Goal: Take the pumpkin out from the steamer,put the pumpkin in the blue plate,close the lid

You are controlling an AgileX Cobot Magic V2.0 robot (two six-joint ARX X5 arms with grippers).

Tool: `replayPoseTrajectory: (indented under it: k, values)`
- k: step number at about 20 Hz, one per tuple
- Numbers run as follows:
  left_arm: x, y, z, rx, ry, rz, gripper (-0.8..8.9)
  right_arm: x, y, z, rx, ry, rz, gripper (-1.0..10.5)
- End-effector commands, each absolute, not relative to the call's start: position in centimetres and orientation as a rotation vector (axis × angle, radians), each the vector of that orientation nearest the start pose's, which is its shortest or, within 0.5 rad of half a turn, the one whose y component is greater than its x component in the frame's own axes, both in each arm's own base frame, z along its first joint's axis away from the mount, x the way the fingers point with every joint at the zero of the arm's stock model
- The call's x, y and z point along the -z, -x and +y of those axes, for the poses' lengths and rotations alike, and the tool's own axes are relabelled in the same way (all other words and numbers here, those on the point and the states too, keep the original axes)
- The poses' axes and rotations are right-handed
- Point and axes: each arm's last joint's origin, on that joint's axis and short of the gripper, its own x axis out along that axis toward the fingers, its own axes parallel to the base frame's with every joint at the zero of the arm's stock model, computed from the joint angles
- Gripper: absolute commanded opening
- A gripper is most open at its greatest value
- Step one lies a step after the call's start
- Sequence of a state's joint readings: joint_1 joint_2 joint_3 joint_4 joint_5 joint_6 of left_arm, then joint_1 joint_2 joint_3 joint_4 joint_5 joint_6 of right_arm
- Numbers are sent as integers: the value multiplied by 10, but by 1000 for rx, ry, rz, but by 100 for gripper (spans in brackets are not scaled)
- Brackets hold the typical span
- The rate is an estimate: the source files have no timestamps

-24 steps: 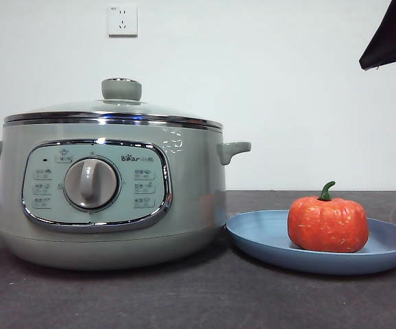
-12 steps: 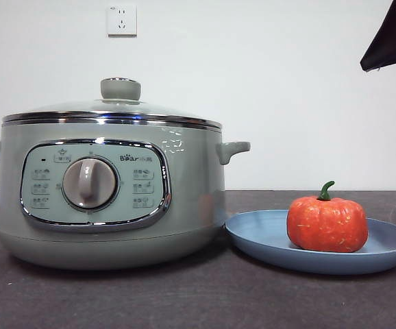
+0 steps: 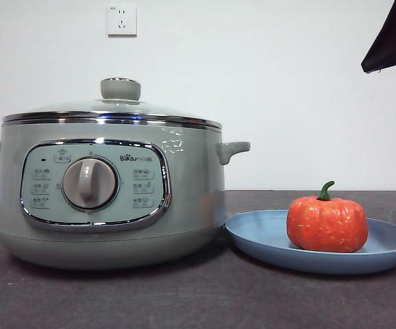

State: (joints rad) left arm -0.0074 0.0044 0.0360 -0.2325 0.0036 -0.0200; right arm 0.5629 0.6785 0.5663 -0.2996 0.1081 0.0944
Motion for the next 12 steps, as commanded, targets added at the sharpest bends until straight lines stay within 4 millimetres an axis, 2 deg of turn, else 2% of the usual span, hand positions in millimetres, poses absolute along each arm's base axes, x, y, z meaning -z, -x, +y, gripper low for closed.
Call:
replayPoseTrajectory:
  k: [1, 10, 12]
  values:
    - [-148, -94, -1, 4, 30, 212, -2, -262, -131, 79, -424, 34, 416, 2]
    - [-148, -94, -1, 5, 30, 212, -2, -262, -131, 79, -426, 60, 406, 1]
    - [-148, -94, -1, 5, 30, 212, -2, -263, -126, 76, -427, 72, 409, 1]
